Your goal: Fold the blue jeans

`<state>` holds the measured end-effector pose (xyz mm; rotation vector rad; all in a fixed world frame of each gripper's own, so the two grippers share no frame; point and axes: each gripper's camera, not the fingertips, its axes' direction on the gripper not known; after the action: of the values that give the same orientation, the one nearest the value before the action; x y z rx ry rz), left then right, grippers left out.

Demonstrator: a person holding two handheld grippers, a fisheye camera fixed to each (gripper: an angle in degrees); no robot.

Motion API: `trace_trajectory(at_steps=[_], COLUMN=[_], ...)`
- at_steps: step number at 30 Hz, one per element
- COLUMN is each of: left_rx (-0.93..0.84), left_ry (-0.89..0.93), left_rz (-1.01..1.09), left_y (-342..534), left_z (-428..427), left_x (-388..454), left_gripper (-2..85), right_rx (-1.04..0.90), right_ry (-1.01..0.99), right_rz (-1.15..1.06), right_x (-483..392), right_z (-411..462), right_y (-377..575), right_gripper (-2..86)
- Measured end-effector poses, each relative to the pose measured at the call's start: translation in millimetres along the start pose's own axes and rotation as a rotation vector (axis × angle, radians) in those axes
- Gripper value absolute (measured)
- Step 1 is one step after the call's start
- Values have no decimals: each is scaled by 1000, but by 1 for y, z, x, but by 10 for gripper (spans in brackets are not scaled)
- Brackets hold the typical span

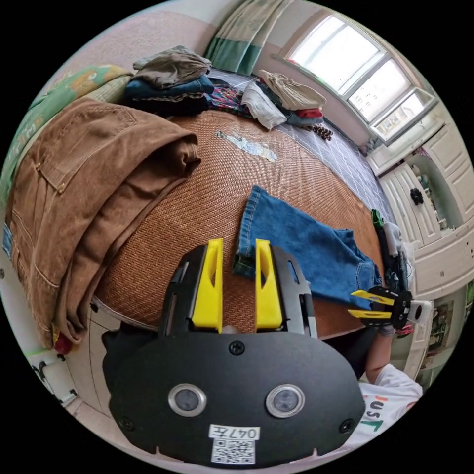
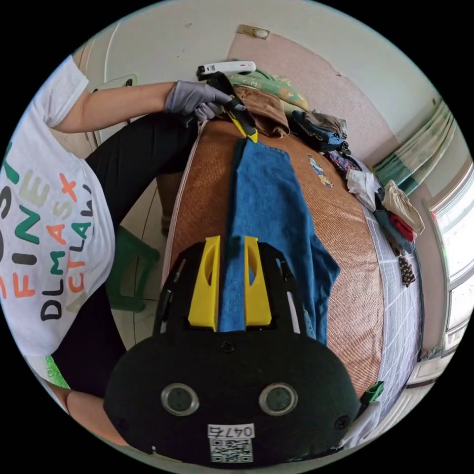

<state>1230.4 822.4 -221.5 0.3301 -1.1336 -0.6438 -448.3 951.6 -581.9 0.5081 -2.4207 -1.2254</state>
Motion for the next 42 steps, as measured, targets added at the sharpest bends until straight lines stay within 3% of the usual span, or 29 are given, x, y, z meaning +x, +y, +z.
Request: trace_trajectory(at_steps=[2,10,16,18,20,23,26,28,31,36,42], left_rx=[66,105,-170,-128,57,193,49,-28,-302,-398,-422], left_ry=[17,1,-225,-295,-435,-349,-64,59,177,68,143], left_rz=[15,188,257,277,376,696,910,900,853,853,771], left_y=[1,6,-13,-20,-32,-55,-113,-161,-224,-239,-268], left_z=[-21,-89,-18,-29,-77,-98,-32,30,150,249,288], left_x=[3,72,99,122,186,323,452,503,564,619,634], left_gripper=[14,-5,6,29,43,18,14,15,25,40,7], right_rx=[10,127,6,13,63,220,158,23,-81,-134,-107], right_ry=[-3,-61,-154,-160,-140,-50,53,146,254,435,337], right_rz=[9,52,8,9,30,194,312,257,144,29,81], right_x=[3,22,12,12,16,37,43,24,-12,-58,-45], right_z=[-12,-80,-72,-88,-120,-165,-155,-135,-120,-114,-129], right_y=[0,9,-12,-14,-10,8,0,-21,-44,-63,-69], right_gripper=[7,-7,-1,1,0,-10,-11,-9,-7,-6,-6])
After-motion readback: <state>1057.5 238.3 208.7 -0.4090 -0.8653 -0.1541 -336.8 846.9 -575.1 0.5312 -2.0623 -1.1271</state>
